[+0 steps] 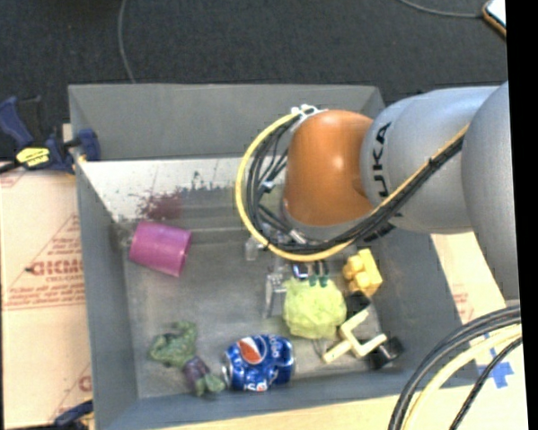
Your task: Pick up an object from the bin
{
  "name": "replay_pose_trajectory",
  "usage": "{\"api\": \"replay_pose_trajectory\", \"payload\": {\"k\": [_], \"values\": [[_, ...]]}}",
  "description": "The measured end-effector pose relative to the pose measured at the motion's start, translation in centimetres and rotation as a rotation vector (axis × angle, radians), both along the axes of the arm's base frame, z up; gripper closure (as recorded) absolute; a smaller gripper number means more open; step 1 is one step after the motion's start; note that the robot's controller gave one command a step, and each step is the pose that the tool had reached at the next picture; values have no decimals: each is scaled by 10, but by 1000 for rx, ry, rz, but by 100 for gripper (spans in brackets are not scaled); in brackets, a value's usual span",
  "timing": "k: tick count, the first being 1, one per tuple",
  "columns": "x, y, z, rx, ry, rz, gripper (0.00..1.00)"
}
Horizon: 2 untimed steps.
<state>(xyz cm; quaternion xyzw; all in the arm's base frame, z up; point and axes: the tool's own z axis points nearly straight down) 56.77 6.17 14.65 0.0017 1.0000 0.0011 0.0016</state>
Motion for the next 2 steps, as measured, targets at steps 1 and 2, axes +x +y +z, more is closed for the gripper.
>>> {"api": "replay_pose_trajectory", "payload": {"k": [1, 2], "values": [[0, 0, 0, 0, 0, 0, 0], [-10, 3, -11, -2, -11, 25, 0]]}}
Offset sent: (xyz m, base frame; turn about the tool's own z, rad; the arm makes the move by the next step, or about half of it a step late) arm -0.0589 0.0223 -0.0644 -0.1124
